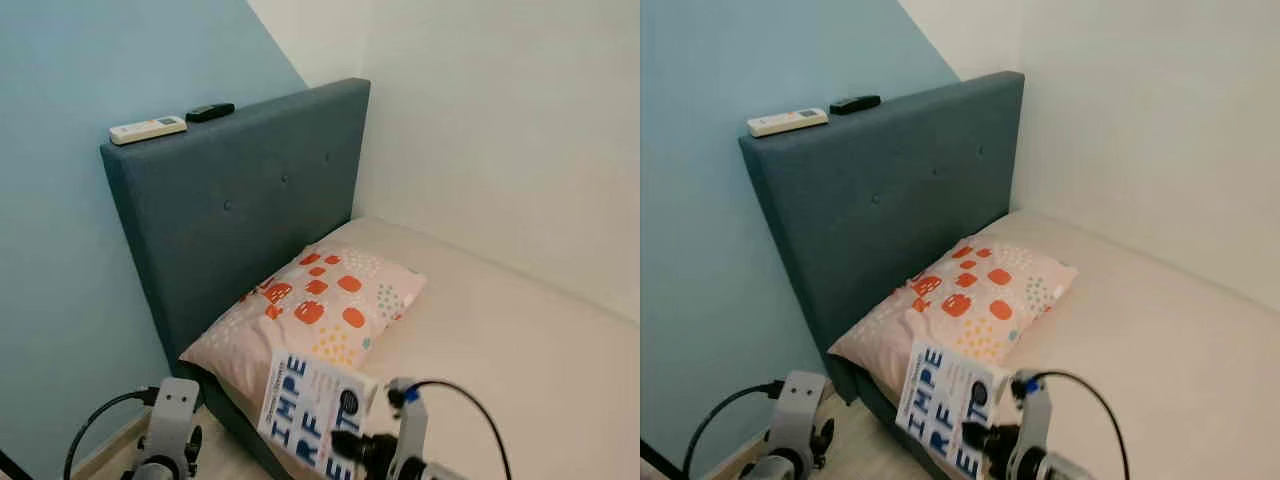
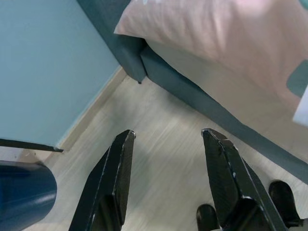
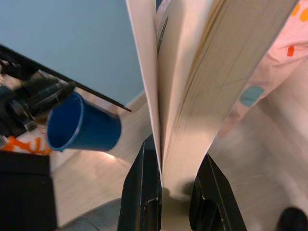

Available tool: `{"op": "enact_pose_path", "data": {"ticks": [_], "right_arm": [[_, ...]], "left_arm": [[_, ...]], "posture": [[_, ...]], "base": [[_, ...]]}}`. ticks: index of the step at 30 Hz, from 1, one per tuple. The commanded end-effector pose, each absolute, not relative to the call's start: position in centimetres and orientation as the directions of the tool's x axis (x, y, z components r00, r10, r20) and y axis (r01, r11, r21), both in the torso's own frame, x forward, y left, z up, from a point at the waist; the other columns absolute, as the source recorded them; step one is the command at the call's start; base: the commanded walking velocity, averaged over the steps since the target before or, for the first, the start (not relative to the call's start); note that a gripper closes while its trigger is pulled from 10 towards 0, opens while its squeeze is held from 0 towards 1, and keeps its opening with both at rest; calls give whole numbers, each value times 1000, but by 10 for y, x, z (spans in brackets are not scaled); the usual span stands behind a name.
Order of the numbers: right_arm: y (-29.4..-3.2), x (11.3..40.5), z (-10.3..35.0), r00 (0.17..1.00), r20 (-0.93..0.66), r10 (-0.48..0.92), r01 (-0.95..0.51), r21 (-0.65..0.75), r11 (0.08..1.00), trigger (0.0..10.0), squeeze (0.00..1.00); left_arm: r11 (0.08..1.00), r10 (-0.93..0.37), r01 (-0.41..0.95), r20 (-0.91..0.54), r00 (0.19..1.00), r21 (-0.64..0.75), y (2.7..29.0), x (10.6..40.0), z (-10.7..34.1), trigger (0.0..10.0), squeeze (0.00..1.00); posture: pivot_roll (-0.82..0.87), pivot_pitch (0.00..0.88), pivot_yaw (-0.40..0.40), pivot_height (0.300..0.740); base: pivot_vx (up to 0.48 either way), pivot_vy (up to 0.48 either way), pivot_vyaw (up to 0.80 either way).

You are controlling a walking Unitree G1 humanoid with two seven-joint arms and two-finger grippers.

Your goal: Clean up the room

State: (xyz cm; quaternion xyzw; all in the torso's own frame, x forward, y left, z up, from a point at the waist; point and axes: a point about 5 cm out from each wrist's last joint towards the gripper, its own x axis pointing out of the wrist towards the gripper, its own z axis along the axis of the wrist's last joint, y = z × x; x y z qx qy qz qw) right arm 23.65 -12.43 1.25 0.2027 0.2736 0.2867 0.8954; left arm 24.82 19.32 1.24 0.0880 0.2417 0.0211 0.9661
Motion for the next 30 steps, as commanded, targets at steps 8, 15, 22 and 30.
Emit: {"op": "enact_pose_path", "data": {"ticks": [8, 15, 22, 30], "right_arm": [[-125, 230, 8, 730, -332, 597, -374, 537, 756, 10000, 0], [-138, 234, 7, 814, -300, 497, -314, 492, 812, 10000, 0], [-145, 233, 1, 827, -326, 458, -288, 454, 843, 10000, 0], [-150, 235, 1, 853, -320, 412, -206, 520, 829, 10000, 0]], "left_arm": [[981, 119, -28, -483, 868, 191, 192, 236, 1, 10000, 0], [991, 68, -3, -477, 876, 136, 183, 235, -2, 10000, 0], [986, 75, 6, -478, 875, 165, 180, 235, -3, 10000, 0], [987, 46, 34, -472, 880, 160, 179, 236, -2, 10000, 0]], "posture": [[29, 99, -68, 728], [25, 97, -69, 728], [20, 94, -78, 728], [9, 104, -60, 728]], "base": [[0, 0, 0], [0, 0, 0], [0, 0, 0], [0, 0, 0]]}}
